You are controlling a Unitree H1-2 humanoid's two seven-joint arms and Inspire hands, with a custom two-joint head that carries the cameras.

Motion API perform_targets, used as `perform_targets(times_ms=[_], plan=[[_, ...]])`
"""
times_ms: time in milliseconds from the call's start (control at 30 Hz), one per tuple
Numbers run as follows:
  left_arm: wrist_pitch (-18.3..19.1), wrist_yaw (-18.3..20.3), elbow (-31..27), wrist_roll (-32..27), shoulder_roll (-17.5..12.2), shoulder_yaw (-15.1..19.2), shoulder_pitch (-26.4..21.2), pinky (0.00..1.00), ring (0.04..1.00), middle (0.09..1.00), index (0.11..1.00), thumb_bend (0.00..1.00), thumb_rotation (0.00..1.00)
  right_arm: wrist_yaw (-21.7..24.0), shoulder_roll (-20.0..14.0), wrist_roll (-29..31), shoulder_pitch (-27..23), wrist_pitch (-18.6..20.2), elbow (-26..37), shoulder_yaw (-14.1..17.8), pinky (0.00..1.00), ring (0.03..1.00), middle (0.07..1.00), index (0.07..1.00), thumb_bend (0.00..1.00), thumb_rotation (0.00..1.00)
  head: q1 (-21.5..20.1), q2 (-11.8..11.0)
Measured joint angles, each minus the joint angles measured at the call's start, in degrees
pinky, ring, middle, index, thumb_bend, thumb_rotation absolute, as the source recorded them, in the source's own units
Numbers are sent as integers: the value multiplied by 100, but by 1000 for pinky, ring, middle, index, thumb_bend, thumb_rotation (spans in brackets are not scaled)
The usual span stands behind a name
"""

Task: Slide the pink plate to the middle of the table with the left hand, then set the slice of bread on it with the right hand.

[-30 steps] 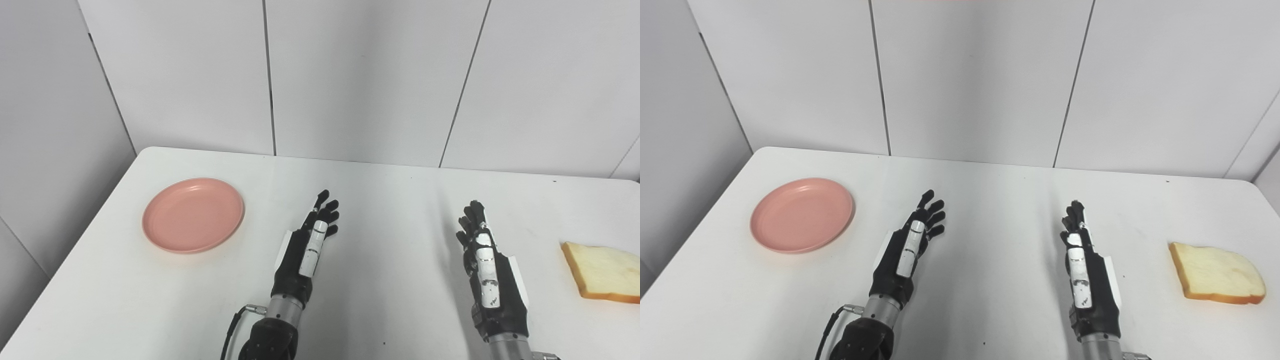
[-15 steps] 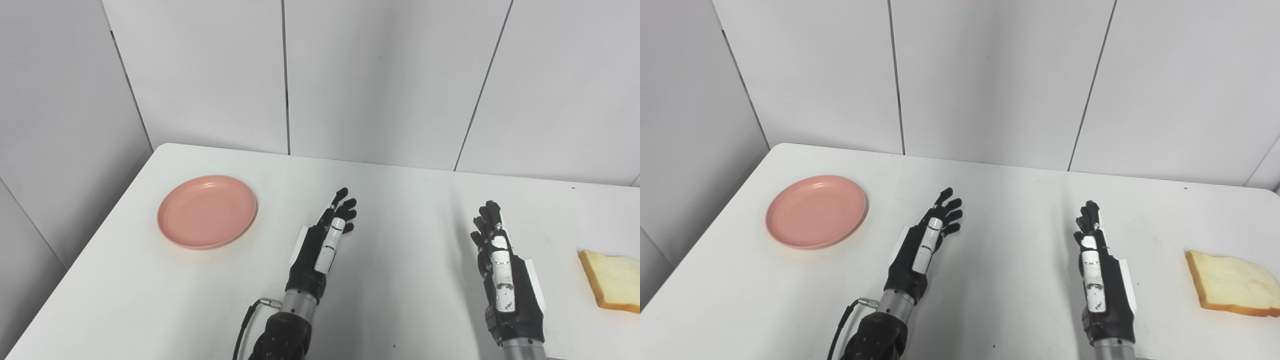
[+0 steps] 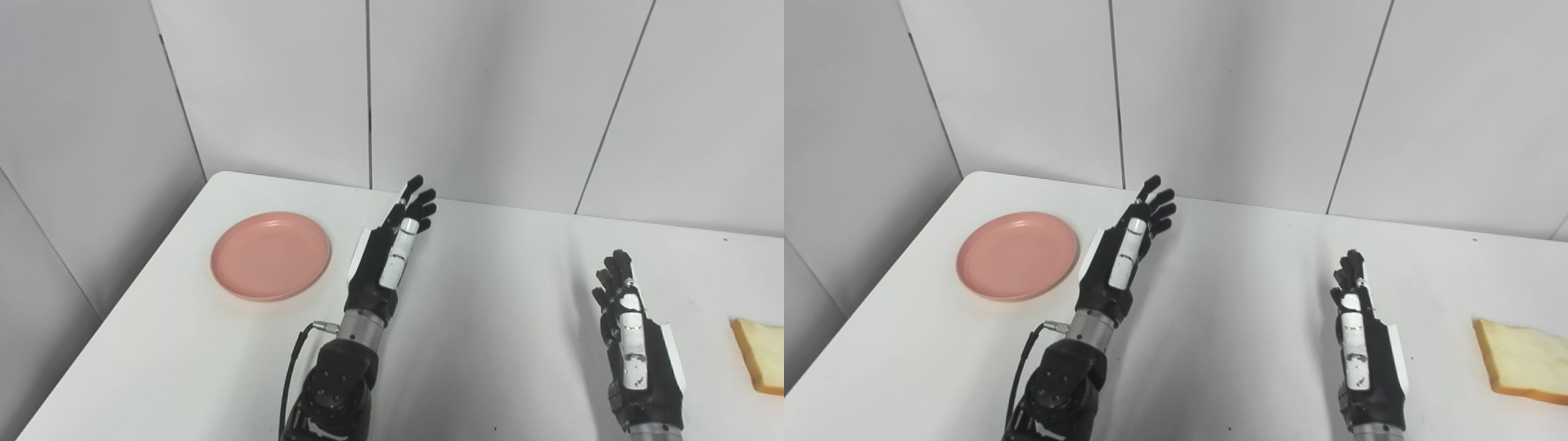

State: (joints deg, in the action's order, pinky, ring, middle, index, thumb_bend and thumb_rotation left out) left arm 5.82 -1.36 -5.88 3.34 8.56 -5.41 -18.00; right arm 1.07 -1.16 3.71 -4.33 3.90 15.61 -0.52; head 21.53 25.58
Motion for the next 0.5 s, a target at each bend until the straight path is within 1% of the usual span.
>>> perform_targets(times_ms=[33,133,233,333,400,500], plan=[[65,45,-50,-41,-38,6,-13,948,924,946,947,699,986,-1,9,0,0,0,0,-1,1000,1000,1000,1000,439,1000,9,0],[426,232,-339,-222,-244,89,-133,981,935,956,959,671,995,-8,30,0,3,1,1,2,1000,1000,1000,1000,444,1000,53,0],[485,252,-555,-320,-395,230,-330,993,936,959,966,670,1000,-11,30,-12,3,2,1,2,1000,1000,1000,1000,443,1000,105,9],[500,259,-609,-380,-575,389,-554,982,935,957,960,687,997,-14,28,-21,1,3,2,5,1000,1000,1000,1000,430,1000,149,0],[502,250,-638,-449,-649,485,-622,977,937,959,959,678,988,-13,20,-21,1,3,1,8,1000,1000,1000,1000,428,1000,158,9],[532,222,-650,-466,-705,676,-651,973,934,954,952,695,976,-14,10,-20,0,3,1,20,1000,1000,1000,1000,430,1000,176,9]])
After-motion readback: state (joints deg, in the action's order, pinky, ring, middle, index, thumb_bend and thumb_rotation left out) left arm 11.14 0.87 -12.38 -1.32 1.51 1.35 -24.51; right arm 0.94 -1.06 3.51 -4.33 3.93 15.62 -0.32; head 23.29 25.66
